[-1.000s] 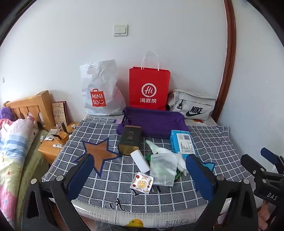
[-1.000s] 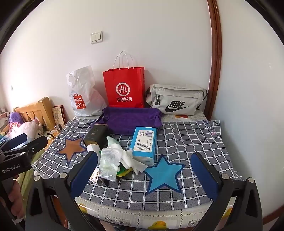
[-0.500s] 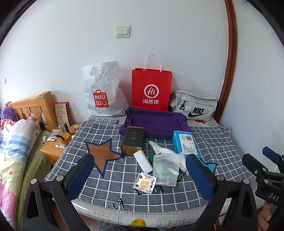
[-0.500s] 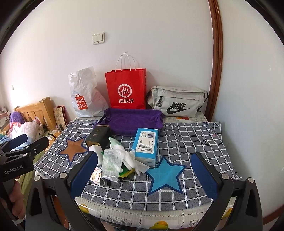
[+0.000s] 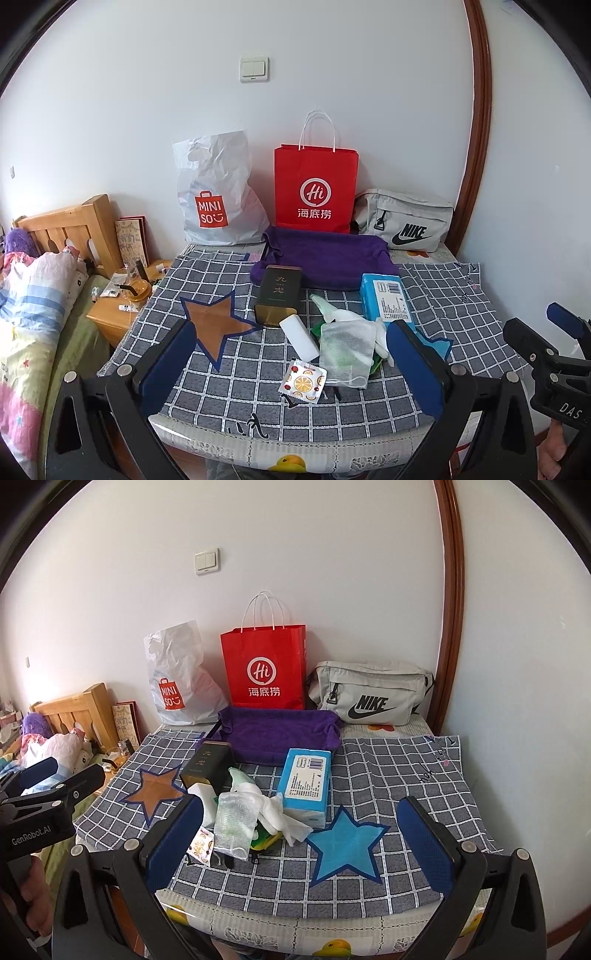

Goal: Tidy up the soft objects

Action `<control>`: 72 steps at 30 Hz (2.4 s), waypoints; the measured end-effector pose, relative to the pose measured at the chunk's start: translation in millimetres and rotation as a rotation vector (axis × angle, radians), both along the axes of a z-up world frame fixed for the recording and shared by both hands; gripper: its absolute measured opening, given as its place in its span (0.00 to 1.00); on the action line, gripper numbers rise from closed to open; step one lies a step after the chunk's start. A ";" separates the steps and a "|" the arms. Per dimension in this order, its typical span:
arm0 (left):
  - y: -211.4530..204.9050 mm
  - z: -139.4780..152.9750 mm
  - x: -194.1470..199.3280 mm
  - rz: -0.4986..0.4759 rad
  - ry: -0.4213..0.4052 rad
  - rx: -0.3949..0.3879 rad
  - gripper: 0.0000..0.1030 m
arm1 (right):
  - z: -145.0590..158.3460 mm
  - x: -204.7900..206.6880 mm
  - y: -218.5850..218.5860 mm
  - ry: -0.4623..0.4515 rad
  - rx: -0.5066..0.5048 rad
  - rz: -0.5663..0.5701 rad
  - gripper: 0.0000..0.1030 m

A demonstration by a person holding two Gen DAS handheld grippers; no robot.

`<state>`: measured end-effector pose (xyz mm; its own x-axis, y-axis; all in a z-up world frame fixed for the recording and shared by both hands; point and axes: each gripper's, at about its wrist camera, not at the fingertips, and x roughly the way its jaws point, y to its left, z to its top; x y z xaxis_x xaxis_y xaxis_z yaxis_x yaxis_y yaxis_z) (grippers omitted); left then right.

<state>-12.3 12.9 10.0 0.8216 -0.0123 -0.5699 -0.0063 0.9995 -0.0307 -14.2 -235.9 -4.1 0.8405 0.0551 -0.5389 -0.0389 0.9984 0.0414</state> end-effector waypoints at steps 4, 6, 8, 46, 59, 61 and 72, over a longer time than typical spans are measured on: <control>-3.8 -1.3 -1.1 0.001 0.001 0.001 1.00 | 0.7 -1.3 0.2 -0.005 -0.001 0.001 1.00; -2.3 -0.5 -0.9 0.002 0.003 0.002 1.00 | 1.3 -1.5 0.6 -0.005 0.000 0.002 1.00; -4.8 -1.3 -2.1 0.003 0.003 0.001 1.00 | 1.4 -1.6 0.8 -0.005 -0.001 0.002 1.00; -6.6 -10.2 -4.0 -0.002 0.030 0.007 1.00 | -13.2 -7.4 7.5 0.030 -0.005 0.011 1.00; -7.1 -13.4 -3.7 0.001 0.044 0.009 1.00 | -14.9 -8.3 10.4 0.029 -0.005 0.021 1.00; -5.7 -16.0 -1.6 0.002 0.052 0.012 1.00 | -18.0 -6.1 12.0 0.037 -0.005 0.027 1.00; 4.8 -75.1 41.1 -0.014 0.178 -0.012 1.00 | -65.0 26.2 18.1 0.134 -0.004 0.051 1.00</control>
